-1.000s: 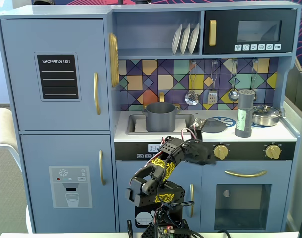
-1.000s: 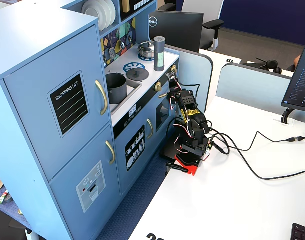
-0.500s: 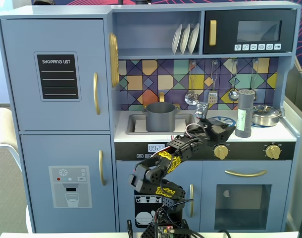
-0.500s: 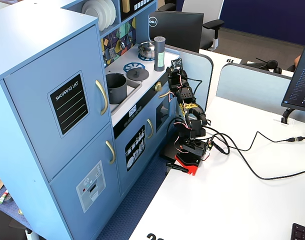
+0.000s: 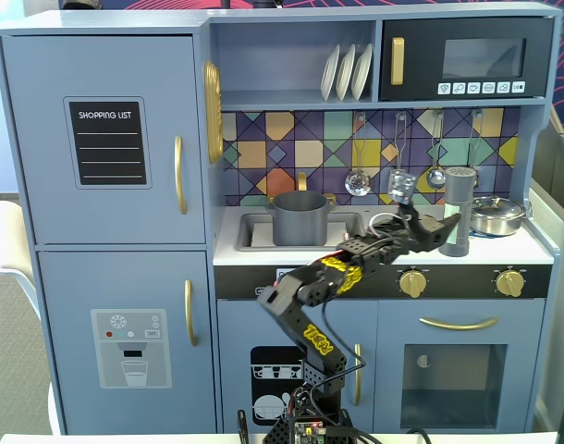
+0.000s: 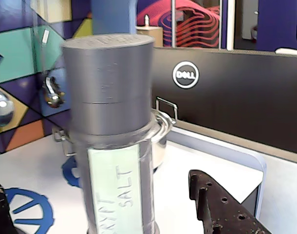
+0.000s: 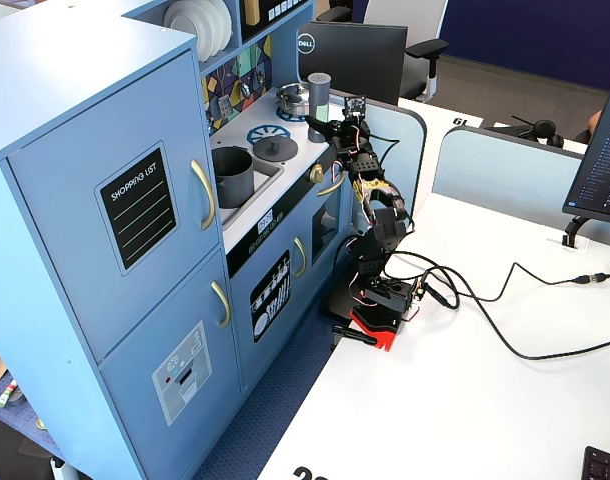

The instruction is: Put salt in the gray recipient

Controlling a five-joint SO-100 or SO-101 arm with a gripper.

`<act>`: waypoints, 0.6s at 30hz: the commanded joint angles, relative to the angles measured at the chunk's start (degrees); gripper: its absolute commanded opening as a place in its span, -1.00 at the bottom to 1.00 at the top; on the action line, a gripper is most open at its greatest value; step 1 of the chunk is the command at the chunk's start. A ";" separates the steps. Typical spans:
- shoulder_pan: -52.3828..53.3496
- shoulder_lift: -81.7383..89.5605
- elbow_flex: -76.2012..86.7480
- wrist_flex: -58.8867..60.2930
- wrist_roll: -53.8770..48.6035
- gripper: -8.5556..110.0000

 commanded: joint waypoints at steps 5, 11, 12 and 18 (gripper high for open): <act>0.26 -12.48 -14.06 -3.34 1.05 0.07; -0.62 -21.62 -21.88 -5.19 0.09 0.05; -0.62 -22.76 -22.85 -5.45 -0.09 0.04; -1.23 -28.83 -29.79 -5.80 -2.90 0.03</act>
